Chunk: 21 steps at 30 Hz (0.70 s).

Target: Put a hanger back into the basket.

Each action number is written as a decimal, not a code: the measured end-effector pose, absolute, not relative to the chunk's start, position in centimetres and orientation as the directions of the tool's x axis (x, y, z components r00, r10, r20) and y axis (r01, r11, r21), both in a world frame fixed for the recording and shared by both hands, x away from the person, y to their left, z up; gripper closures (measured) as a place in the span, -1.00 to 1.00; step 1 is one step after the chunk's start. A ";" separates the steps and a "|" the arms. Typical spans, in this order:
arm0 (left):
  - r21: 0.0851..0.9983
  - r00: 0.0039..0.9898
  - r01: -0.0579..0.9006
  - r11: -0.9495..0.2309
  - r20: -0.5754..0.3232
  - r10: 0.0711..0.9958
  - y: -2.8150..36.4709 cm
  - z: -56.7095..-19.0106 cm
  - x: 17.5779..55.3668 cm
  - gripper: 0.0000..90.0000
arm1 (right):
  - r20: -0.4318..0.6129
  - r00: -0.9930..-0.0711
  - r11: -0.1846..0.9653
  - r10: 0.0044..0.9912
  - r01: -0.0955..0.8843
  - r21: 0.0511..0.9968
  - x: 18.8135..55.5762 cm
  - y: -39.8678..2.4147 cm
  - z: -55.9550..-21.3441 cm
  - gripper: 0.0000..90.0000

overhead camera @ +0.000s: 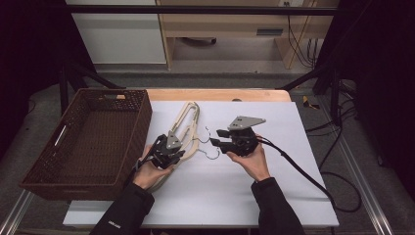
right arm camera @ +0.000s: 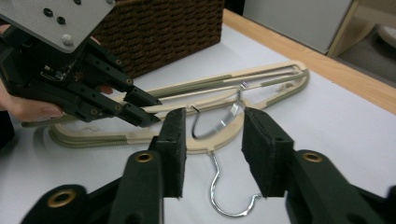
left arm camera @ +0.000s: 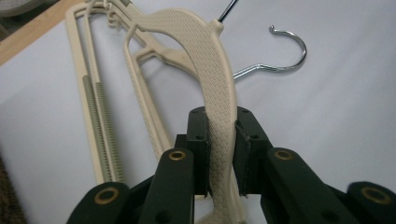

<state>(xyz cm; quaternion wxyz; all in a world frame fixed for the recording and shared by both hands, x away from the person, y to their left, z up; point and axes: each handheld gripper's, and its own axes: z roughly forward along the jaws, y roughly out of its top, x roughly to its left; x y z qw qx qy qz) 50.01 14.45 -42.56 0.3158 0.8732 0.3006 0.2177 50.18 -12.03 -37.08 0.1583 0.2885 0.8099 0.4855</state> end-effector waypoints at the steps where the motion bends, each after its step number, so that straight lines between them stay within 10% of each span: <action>1: 0.692 0.715 0.385 -0.611 0.195 0.672 14.6 -42.3 49.9 0.74 | 0.027 -0.775 0.350 0.631 0.316 0.882 50.0 -12.5 -37.0 0.17; 21: 0.745 0.565 0.420 -0.518 0.232 0.792 17.1 -39.5 49.4 0.88 | 0.106 -0.671 0.225 0.734 0.387 0.894 46.7 -19.7 -40.0 -0.65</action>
